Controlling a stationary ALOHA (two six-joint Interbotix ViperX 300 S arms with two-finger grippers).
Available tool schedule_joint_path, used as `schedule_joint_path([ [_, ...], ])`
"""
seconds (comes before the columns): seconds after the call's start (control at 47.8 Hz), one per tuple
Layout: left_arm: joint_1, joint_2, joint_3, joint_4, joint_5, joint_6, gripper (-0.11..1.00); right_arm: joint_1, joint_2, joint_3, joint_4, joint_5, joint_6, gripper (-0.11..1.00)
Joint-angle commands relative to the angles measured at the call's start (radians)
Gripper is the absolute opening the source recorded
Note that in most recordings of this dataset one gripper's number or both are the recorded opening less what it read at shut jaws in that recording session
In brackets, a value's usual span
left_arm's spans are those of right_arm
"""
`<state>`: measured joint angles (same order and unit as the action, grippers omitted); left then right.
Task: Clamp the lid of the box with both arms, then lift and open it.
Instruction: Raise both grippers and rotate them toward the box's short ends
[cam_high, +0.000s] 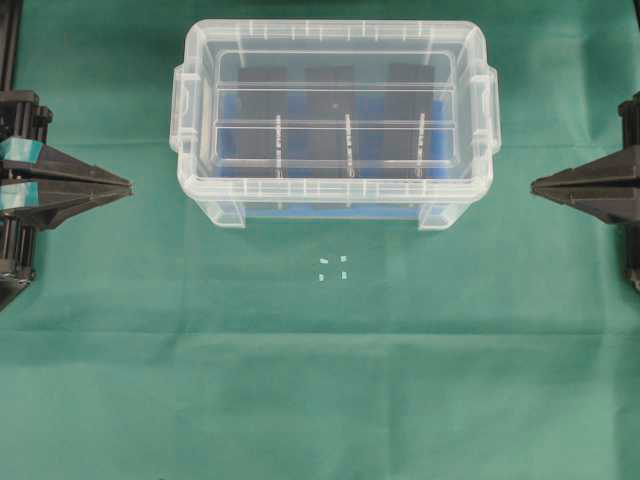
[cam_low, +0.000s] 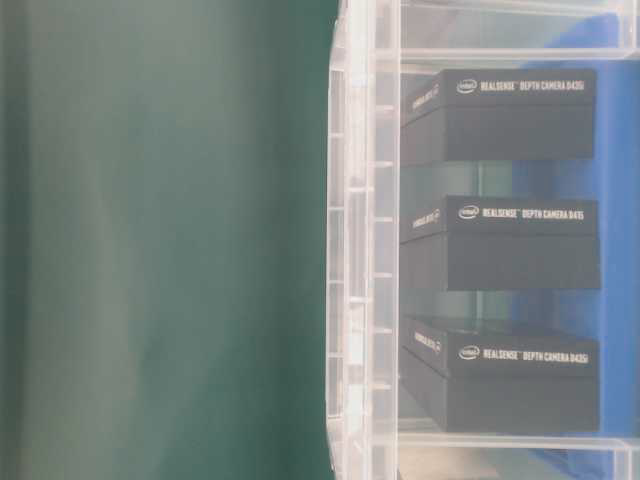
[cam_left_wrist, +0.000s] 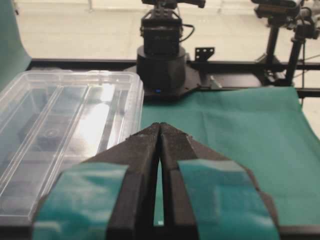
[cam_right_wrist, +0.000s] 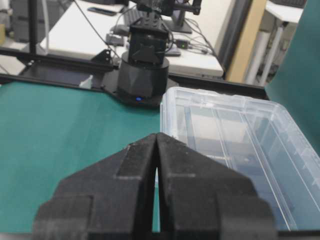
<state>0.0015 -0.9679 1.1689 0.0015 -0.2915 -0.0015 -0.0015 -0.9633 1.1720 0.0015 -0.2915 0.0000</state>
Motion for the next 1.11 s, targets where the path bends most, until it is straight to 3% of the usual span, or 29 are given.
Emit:
schedule_joint_path([
  [0.0,-0.015,0.020,-0.029,0.005,0.037,-0.002,0.01,-0.003,0.009,-0.017,0.002,0.006,0.008,0.00],
  [0.167,-0.028,0.021,-0.041,0.005,0.048,0.003,0.01,-0.003,0.017,-0.066,0.002,0.138,0.014,0.00],
  [0.398,-0.009,0.026,-0.048,0.006,0.054,0.008,0.01,-0.025,0.018,-0.084,0.002,0.160,0.014,0.00],
  [0.942,0.250,0.034,-0.117,0.012,0.178,0.011,0.01,-0.321,0.054,-0.147,-0.006,0.244,0.009,0.00],
  [1.088,0.282,0.034,-0.120,0.012,0.202,0.006,0.01,-0.359,0.081,-0.167,-0.006,0.264,0.006,0.00],
])
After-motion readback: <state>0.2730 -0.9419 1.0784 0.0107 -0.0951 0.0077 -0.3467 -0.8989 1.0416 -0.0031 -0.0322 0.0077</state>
